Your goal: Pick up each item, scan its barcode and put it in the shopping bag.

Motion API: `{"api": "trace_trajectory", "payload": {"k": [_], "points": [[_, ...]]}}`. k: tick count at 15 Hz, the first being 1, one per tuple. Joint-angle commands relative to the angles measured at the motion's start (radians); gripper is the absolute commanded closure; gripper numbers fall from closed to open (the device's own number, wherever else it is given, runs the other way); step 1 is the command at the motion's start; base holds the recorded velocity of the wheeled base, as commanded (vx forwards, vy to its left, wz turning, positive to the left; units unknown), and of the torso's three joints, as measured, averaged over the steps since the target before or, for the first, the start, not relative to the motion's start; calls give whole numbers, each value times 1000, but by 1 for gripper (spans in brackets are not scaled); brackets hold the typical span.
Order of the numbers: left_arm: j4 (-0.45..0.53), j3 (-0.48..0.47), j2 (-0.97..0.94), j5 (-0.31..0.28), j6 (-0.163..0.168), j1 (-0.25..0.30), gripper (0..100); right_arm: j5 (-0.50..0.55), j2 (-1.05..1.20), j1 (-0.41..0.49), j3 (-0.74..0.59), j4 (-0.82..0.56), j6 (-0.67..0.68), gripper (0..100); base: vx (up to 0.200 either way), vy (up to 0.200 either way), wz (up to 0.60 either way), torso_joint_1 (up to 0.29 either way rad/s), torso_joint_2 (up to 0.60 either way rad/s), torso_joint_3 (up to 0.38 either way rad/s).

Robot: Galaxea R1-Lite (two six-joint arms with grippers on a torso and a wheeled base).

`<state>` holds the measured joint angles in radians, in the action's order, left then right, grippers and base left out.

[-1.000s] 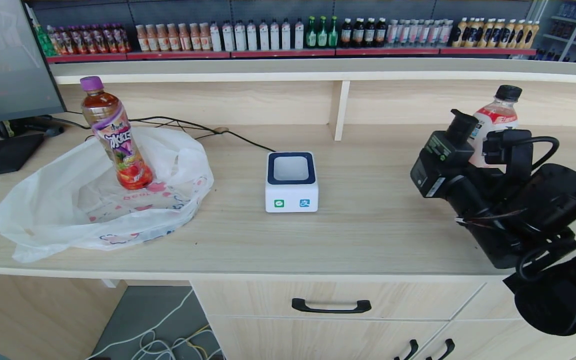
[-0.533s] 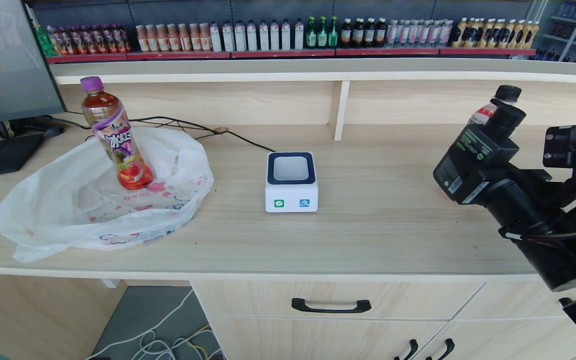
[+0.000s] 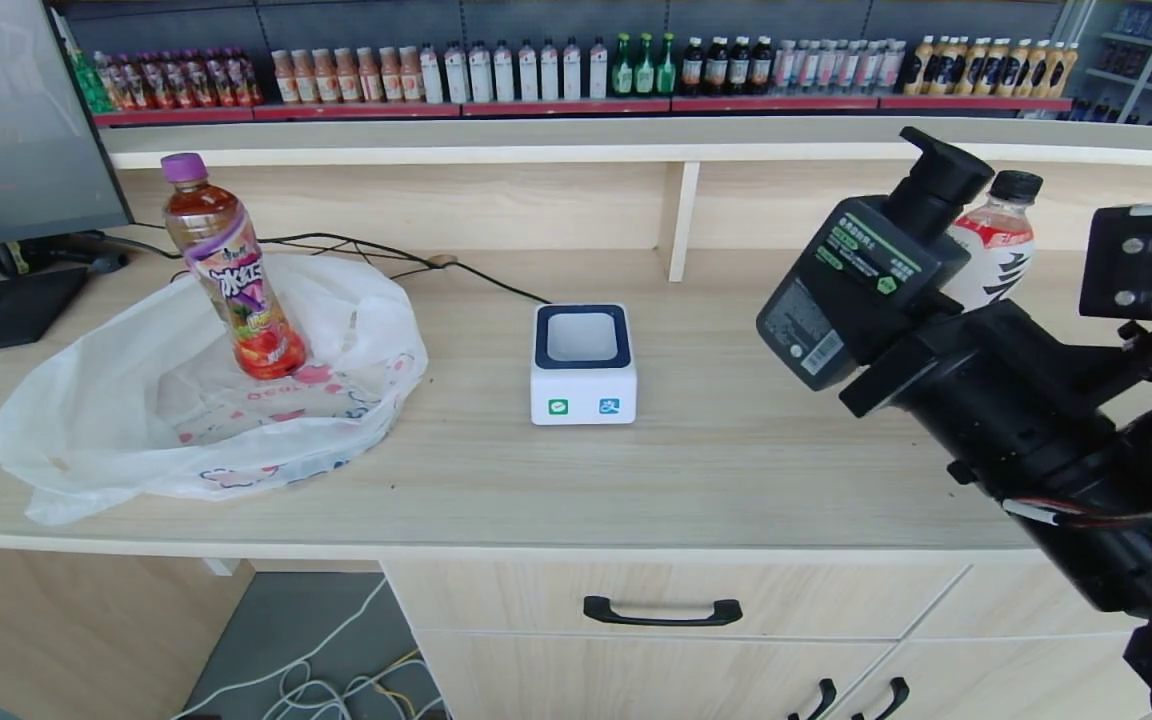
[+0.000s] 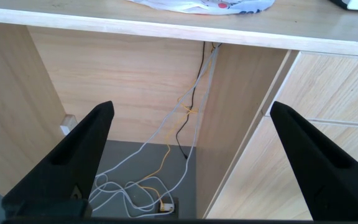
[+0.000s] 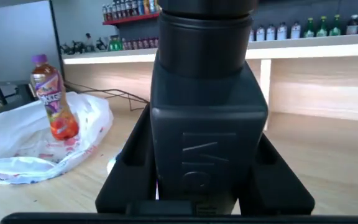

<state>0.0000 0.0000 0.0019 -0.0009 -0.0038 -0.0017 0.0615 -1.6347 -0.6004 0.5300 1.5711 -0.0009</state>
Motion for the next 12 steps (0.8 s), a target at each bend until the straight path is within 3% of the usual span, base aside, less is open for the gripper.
{"api": "trace_trajectory", "payload": {"k": [1,4,9,12], "points": [[0,0,0,-1,-1,0,0,-20,-22,-52,61,0,-1,100,0,0,0,0,0,0],[0,0,0,-1,1,0,0,-78,-24,-114,99,0,19,100,0,0,0,0,0,0],[0,0,0,-1,1,0,0,-129,9,-280,77,0,168,100,0,0,0,0,0,0],[0,0,0,1,1,0,0,-180,18,-283,85,0,303,100,0,0,0,0,0,0]]}}
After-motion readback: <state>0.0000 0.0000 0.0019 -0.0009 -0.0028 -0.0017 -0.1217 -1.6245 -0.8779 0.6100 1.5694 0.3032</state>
